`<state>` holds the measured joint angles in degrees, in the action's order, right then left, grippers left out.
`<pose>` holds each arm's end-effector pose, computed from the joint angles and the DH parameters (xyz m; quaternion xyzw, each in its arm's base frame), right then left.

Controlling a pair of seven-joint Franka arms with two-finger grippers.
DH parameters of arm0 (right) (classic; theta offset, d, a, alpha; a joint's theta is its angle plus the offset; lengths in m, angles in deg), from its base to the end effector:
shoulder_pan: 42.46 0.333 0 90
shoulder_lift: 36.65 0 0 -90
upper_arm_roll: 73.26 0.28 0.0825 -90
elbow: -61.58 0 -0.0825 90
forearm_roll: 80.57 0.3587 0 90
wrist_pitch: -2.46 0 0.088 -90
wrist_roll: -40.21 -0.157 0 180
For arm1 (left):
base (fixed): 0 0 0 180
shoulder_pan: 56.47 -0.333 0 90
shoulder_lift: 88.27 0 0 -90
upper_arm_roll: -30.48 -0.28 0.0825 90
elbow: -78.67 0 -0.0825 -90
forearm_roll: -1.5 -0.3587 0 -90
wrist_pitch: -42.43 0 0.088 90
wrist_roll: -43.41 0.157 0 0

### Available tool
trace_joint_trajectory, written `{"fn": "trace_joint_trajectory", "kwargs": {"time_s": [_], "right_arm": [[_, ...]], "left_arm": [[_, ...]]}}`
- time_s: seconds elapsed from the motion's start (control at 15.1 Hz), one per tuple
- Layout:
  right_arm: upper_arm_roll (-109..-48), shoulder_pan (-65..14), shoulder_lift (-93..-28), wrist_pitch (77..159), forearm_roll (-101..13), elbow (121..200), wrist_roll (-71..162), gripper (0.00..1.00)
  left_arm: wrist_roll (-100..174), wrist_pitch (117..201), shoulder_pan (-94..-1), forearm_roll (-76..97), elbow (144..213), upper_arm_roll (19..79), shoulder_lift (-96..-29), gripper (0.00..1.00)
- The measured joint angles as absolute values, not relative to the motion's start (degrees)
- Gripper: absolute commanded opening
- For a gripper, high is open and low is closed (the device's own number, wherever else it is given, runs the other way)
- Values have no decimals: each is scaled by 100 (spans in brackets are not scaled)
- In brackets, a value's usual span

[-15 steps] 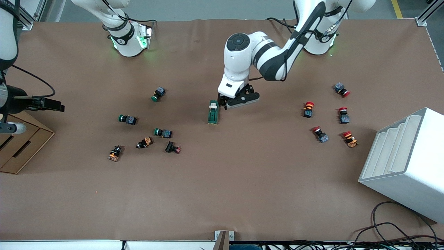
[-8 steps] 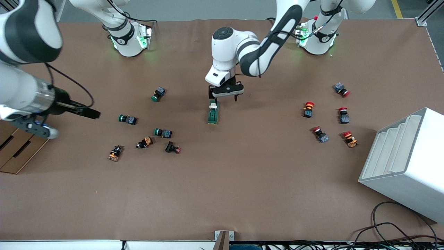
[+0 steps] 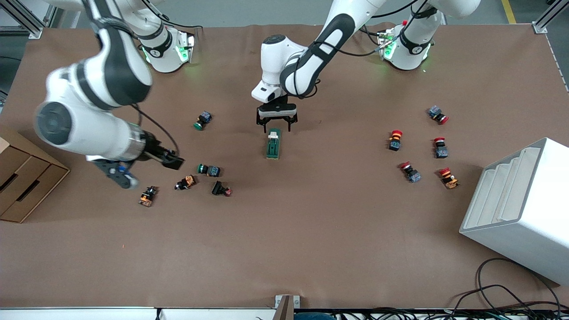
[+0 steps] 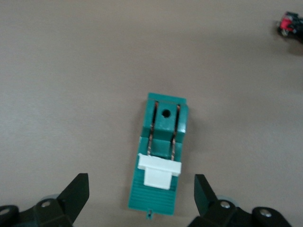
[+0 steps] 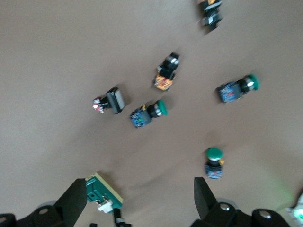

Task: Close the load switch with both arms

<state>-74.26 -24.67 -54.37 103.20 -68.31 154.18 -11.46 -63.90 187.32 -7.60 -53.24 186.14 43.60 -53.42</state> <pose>0.5567 0.1992 0.3608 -0.9370 0.3241 0.1250 0.0362 0.3020 -0.5367 0.1413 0.9745 0.0300 0.2210 0.0244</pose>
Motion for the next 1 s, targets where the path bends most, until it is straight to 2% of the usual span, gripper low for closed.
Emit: {"fn": "trace_joint_trajectory", "kwargs": {"time_s": [0.53, 1.0], "right_arm": [[-7418, -1756, -5867, 11444, -6387, 15746, -2485, 100], [-7413, -816, -6030, 12436, -6383, 16231, -3688, 100]], "left_arm": [[-6630, 18449, -454, -7122, 18547, 4359, -4988, 99], [-8329, 18166, -295, -8524, 18548, 4357, -4719, 99]]}}
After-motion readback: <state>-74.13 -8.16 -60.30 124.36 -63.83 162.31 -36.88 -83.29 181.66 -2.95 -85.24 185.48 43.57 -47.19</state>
